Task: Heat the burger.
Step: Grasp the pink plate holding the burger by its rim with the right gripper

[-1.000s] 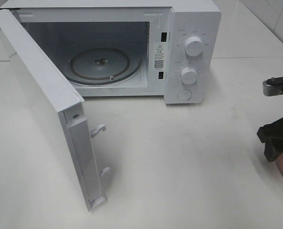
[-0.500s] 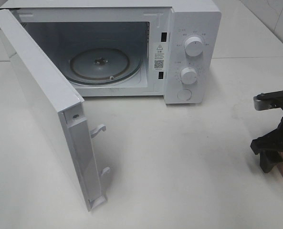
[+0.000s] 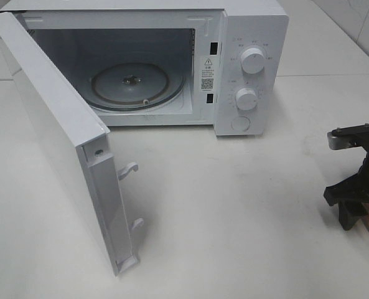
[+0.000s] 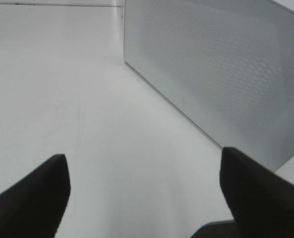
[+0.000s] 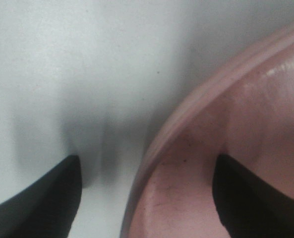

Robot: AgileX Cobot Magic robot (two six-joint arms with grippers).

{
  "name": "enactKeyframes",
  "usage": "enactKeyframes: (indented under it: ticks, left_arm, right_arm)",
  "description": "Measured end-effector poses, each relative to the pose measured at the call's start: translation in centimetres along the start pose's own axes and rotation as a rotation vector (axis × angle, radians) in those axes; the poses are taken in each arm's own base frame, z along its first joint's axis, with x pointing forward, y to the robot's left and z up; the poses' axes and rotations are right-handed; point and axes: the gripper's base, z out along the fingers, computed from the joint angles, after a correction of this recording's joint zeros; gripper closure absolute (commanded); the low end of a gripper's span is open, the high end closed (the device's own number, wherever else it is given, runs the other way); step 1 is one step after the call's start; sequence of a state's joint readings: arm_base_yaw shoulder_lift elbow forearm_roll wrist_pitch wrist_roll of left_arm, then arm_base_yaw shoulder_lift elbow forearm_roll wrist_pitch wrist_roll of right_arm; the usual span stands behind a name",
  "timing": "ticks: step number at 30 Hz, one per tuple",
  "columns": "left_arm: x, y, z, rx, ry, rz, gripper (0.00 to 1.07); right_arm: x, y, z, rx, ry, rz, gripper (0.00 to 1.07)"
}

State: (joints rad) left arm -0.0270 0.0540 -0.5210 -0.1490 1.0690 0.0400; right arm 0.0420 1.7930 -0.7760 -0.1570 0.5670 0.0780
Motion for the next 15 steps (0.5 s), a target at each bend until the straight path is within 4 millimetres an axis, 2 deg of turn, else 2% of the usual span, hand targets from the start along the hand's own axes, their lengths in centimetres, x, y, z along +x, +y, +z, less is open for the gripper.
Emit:
enactKeyframes:
  ticks: [1, 2, 3, 4, 5, 6, 7, 8, 9, 15]
  left_arm:
    - [0.0, 0.0, 0.0, 0.0, 0.0, 0.0, 0.28]
    - [0.0, 0.0, 0.0, 0.0, 0.0, 0.0, 0.28]
    - [0.0, 0.0, 0.0, 0.0, 0.0, 0.0, 0.28]
    - [0.0, 0.0, 0.0, 0.0, 0.0, 0.0, 0.28]
    - [0.0, 0.0, 0.0, 0.0, 0.0, 0.0, 0.28]
    - [0.0, 0.0, 0.0, 0.0, 0.0, 0.0, 0.28]
    - [0.0, 0.0, 0.0, 0.0, 0.0, 0.0, 0.28]
    - [0.0, 0.0, 0.0, 0.0, 0.0, 0.0, 0.28]
    - [0.0, 0.0, 0.0, 0.0, 0.0, 0.0, 0.28]
    - [0.0, 0.0, 0.0, 0.0, 0.0, 0.0, 0.28]
  right_arm:
    - [0.0, -0.01, 0.05, 0.002, 0.002, -0.002, 0.51]
    - [-0.01, -0.06, 0.03, 0.007, 0.0, -0.007, 0.62]
    - [-0.01, -0.06, 0.03, 0.007, 0.0, -0.007, 0.62]
    - [-0.01, -0.14, 0.03, 0.012, 0.0, -0.011, 0.76]
    - [-0.01, -0.15, 0.03, 0.014, 0.0, -0.013, 0.84]
    - [-0.01, -0.15, 0.03, 0.014, 0.0, -0.013, 0.84]
    - [-0.02, -0.13, 0.01, 0.011, 0.0, -0.004, 0.99]
    - [-0.02, -0.13, 0.01, 0.011, 0.0, -0.004, 0.99]
    - [0.02, -0.03, -0.1, 0.003, 0.002, 0.015, 1.07]
    - [0.13, -0.07, -0.2, 0.006, 0.018, 0.023, 1.07]
